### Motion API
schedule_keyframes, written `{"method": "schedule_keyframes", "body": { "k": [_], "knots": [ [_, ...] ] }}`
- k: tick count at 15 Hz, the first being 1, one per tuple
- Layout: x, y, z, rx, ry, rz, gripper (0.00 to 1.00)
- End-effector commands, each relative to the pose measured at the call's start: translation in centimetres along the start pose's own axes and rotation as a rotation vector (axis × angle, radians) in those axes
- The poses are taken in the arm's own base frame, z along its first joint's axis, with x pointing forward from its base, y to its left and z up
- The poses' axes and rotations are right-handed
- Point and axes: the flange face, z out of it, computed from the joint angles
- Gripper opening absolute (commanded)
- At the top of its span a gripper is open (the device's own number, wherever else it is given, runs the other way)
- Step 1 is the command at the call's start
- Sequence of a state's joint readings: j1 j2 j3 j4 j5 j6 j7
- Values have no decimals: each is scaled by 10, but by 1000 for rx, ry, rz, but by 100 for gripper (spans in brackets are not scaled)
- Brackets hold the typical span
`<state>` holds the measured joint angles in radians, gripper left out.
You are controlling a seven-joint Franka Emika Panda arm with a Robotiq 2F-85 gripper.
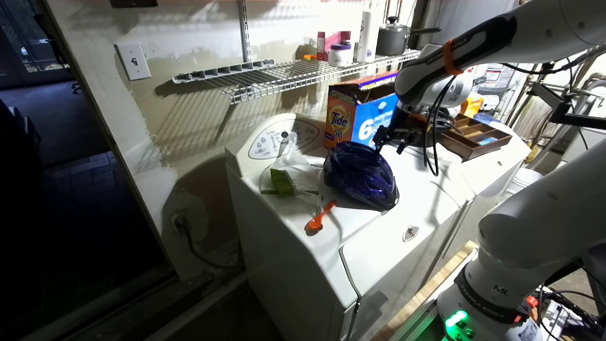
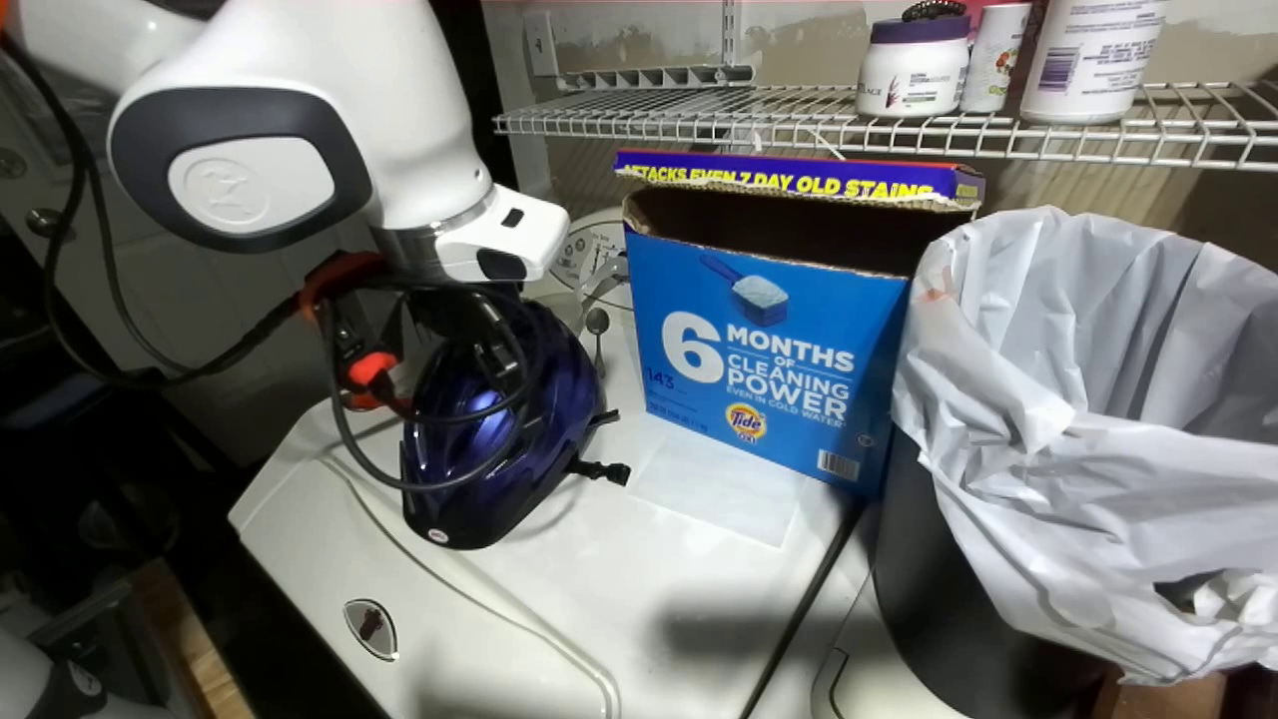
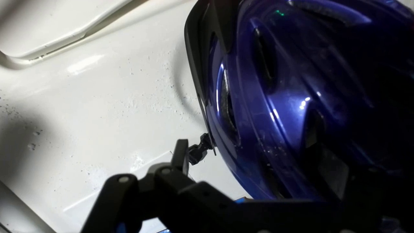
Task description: Put the helmet on the shelf
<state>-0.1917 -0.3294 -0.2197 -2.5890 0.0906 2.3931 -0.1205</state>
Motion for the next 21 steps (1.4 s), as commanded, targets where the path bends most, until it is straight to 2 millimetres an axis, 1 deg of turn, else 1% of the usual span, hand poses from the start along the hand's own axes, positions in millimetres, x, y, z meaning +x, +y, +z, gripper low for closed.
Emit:
{"method": "schedule_keyframes", "body": {
  "k": [1,8,12,13,14,16,21],
  "knots": [
    [1,-2,12,-10,-24,-40,100],
    [2,1,29,-47,-59,-42,100],
    [2,1,31,-52,-57,-41,100],
    [3,1,31,-55,-56,-41,95],
    [4,1,31,-61,-50,-43,73],
    [4,-1,31,-64,-46,-46,69],
    [7,-8,31,-51,-46,-31,35]
  ]
}}
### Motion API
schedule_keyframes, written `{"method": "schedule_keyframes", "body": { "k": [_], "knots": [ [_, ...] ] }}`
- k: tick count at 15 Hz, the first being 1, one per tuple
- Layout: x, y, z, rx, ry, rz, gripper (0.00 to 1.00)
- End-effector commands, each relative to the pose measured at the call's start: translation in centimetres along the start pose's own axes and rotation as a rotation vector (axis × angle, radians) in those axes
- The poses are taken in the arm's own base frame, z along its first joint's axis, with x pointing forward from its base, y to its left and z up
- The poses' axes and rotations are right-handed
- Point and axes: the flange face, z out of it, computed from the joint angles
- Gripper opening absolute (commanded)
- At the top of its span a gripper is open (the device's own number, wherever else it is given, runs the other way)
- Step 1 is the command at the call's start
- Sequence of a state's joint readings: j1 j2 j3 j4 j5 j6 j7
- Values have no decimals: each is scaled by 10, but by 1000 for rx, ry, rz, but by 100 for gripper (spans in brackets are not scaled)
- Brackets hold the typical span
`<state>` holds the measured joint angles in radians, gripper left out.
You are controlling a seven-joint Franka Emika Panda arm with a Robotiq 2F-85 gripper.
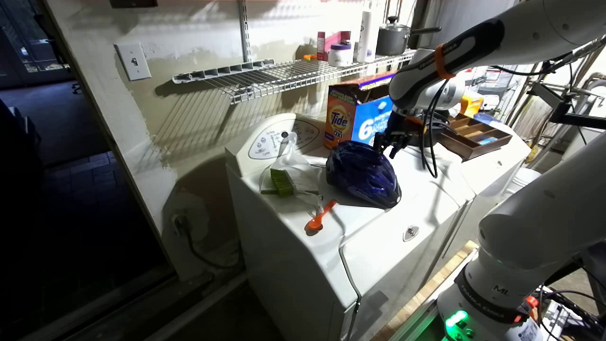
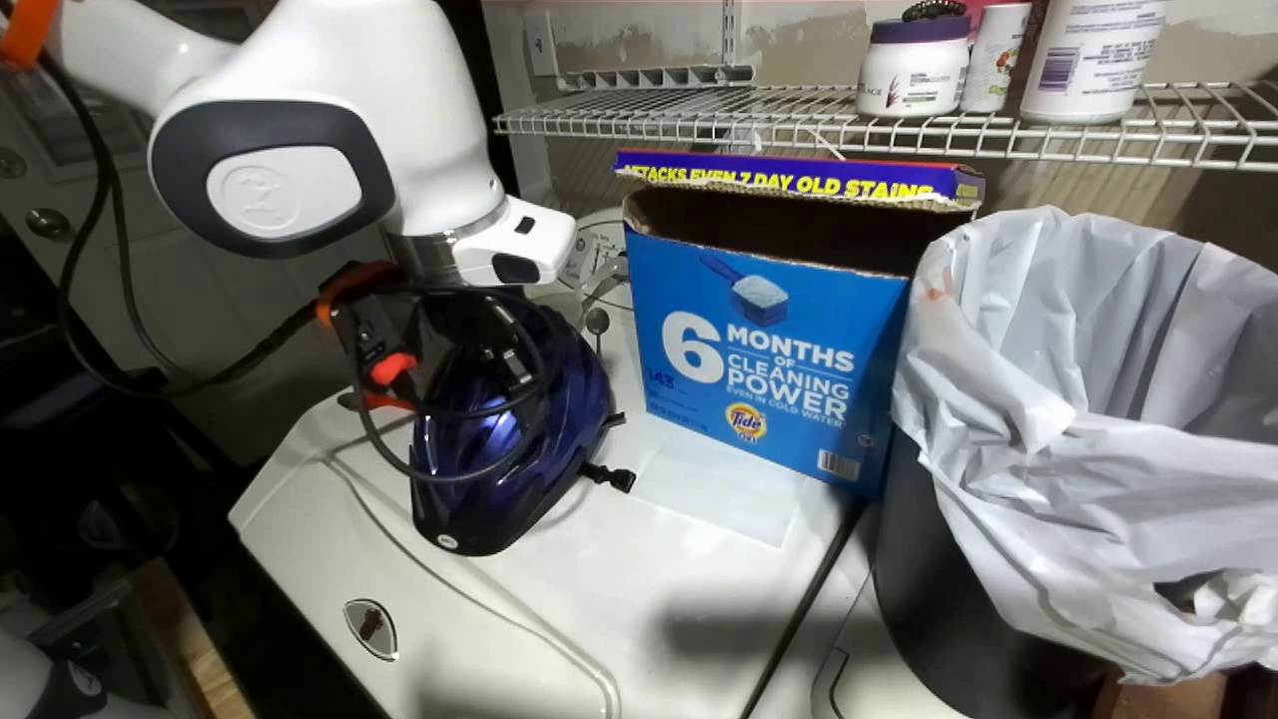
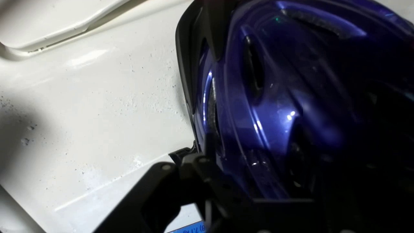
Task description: Put the helmet on the shelf
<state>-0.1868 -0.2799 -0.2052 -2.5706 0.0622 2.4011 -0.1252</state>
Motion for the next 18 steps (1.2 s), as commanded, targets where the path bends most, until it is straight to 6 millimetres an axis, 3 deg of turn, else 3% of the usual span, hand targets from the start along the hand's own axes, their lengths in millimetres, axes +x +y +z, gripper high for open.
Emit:
{"method": "schedule_keyframes", "body": {
  "k": [1,3,4,18],
  "knots": [
    [0,-4,18,-14,-20,15,28],
    [1,-10,16,2,-21,20,14],
    [1,-10,16,0,-19,21,12],
    [-1,10,-49,167,98,112,12]
  ]
}}
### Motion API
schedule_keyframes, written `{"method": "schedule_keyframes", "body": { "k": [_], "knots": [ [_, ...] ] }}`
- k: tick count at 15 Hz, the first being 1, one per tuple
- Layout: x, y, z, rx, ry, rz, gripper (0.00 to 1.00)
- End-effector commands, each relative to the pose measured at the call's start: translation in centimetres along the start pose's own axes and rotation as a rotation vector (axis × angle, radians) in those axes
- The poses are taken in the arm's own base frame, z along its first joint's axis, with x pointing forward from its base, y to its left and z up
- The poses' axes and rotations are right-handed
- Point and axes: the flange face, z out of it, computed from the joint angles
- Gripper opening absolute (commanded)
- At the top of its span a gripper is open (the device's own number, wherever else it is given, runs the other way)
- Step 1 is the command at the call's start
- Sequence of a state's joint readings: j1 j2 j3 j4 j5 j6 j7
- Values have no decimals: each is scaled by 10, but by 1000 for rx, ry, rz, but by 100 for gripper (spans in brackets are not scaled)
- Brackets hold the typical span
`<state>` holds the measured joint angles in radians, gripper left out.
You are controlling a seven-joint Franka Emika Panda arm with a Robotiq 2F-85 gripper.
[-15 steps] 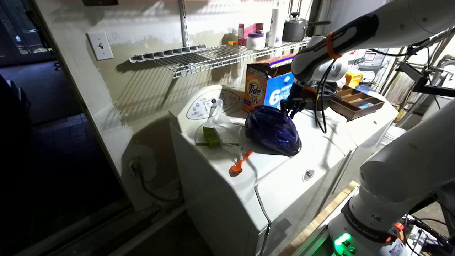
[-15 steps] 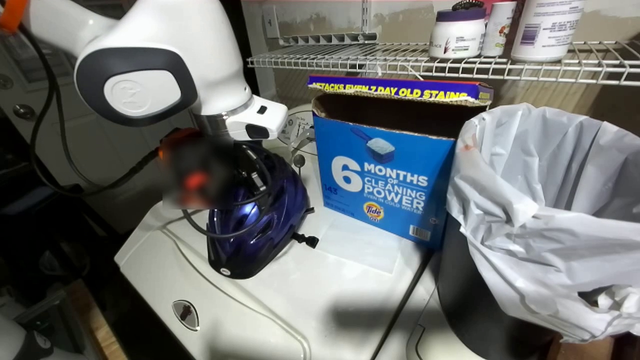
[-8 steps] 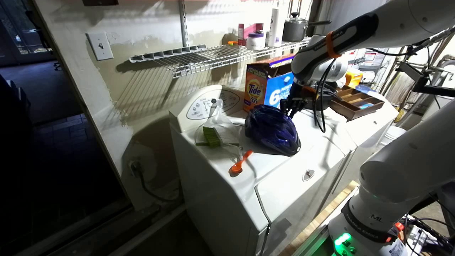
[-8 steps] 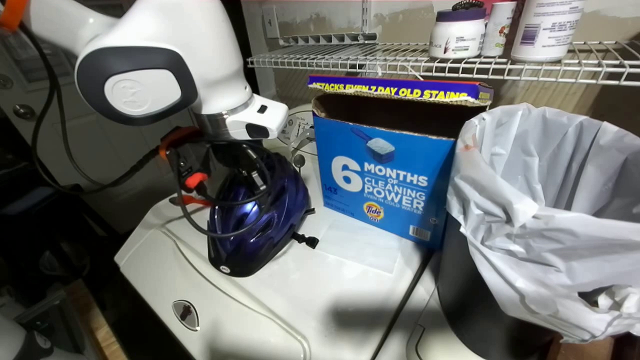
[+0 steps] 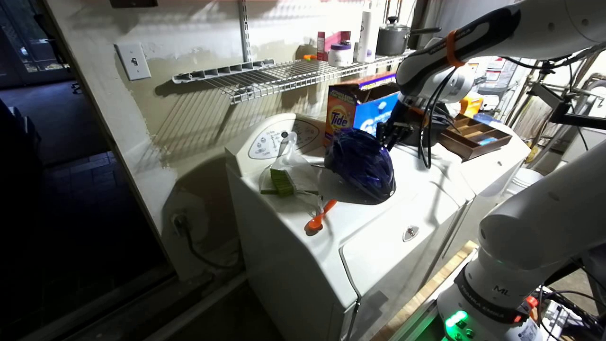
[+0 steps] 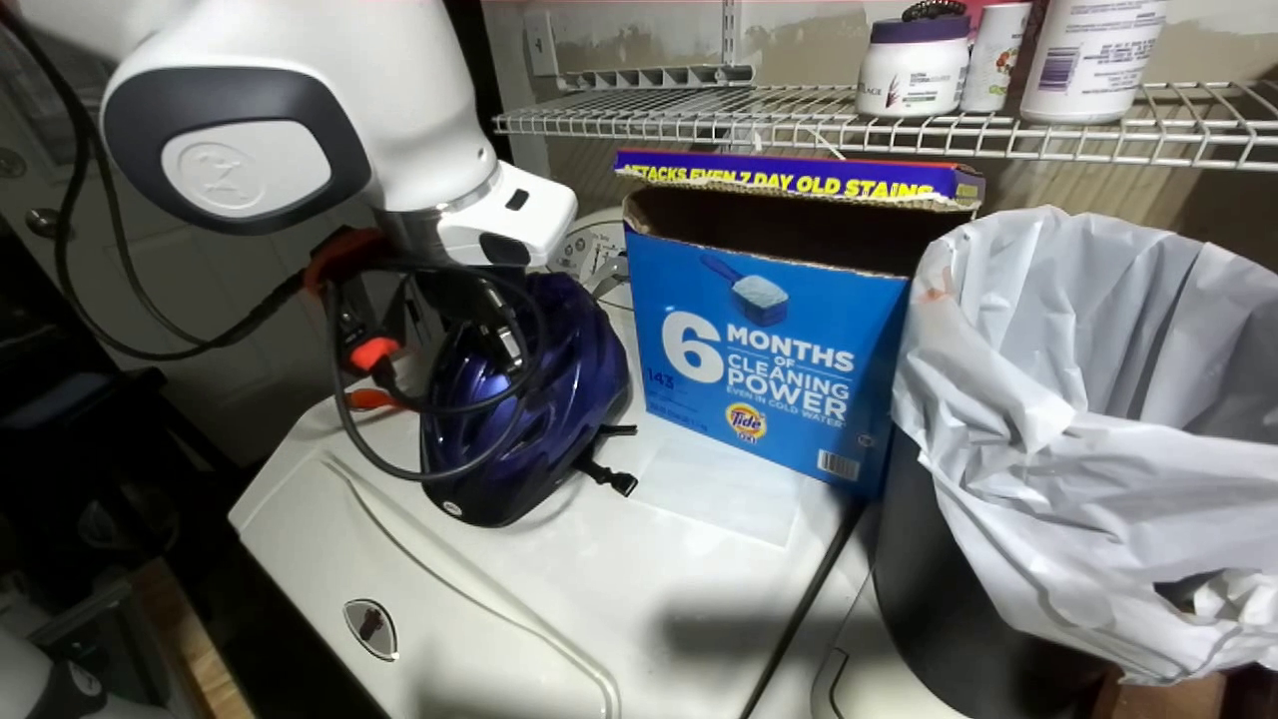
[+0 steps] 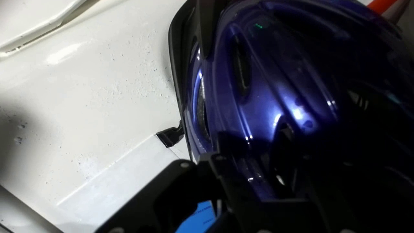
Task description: Put the helmet on the shelf
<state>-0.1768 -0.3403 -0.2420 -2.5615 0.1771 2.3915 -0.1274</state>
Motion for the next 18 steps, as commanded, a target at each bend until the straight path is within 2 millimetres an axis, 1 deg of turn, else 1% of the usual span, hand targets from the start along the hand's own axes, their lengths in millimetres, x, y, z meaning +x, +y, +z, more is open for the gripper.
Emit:
{"method": "schedule_keyframes", "body": {
  "k": [1,6,9,15,18],
  "knots": [
    [0,0,-27,99,29,18,12],
    [7,0,-58,265,45,58,12],
    [14,-6,-81,359,29,74,12],
    [44,-33,-138,481,14,58,12],
    [67,-38,-168,529,37,65,12]
  ]
}}
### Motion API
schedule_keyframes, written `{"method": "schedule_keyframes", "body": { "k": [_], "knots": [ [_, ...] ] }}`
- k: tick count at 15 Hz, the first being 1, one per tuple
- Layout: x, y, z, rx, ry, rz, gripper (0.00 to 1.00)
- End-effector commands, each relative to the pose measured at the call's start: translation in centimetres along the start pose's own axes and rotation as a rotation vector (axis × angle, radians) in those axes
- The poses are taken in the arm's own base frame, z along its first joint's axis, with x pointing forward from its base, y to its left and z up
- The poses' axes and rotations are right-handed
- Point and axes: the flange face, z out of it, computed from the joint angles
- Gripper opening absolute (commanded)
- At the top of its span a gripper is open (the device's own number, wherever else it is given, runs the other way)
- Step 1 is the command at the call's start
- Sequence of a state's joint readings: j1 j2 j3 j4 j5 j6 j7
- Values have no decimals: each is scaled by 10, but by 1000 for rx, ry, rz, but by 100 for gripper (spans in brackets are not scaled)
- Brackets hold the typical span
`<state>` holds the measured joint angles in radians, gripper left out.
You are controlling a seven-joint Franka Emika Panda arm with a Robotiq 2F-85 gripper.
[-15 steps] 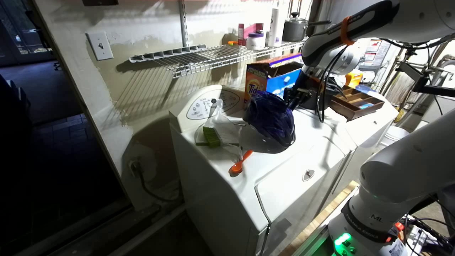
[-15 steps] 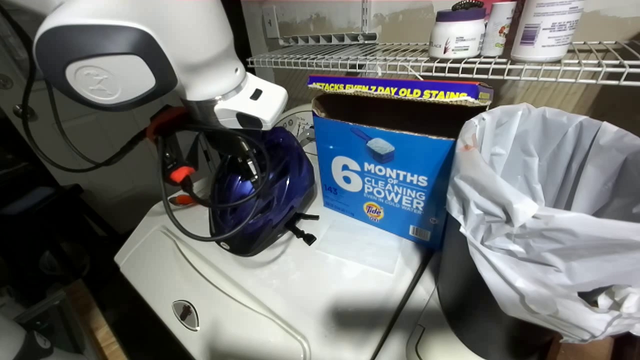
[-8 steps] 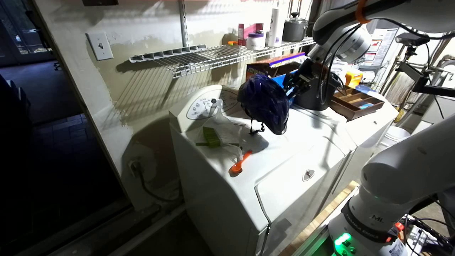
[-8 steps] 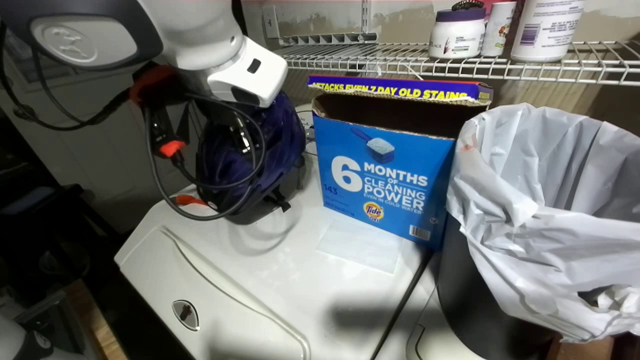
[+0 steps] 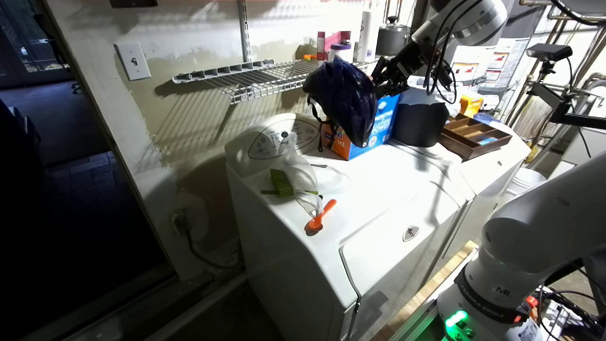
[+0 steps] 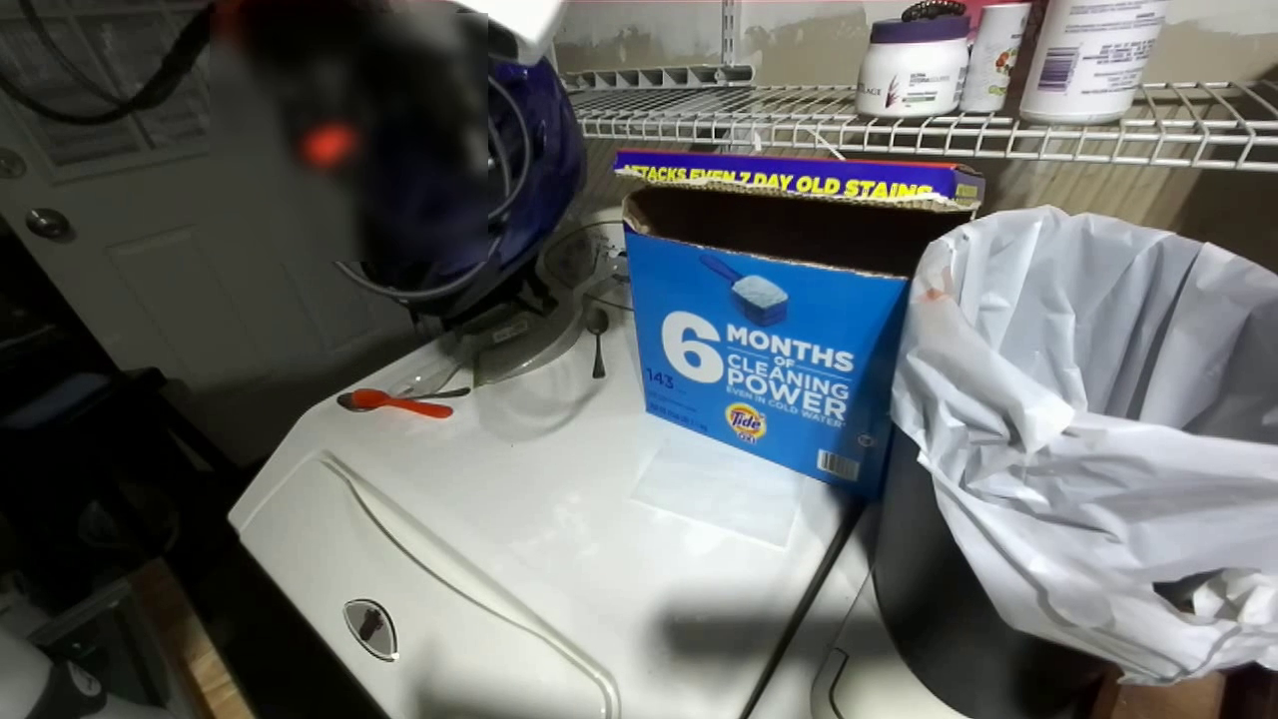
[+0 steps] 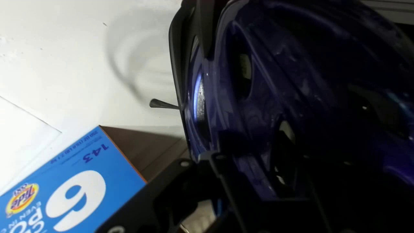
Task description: Put the helmet on the shelf
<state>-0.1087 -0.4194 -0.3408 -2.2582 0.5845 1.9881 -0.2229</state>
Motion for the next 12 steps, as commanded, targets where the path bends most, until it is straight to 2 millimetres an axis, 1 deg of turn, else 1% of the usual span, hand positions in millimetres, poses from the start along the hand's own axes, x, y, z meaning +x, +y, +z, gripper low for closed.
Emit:
{"method": "schedule_keyframes", "body": {
  "k": [1,3,5,8,12],
  "knots": [
    [38,-26,-31,72,27,17,12],
    [60,-36,-45,68,63,25,12],
    [84,-48,-52,33,110,22,12],
    [117,-71,-49,-12,150,-9,12],
    [157,-97,-34,-41,182,-39,12]
  ]
}}
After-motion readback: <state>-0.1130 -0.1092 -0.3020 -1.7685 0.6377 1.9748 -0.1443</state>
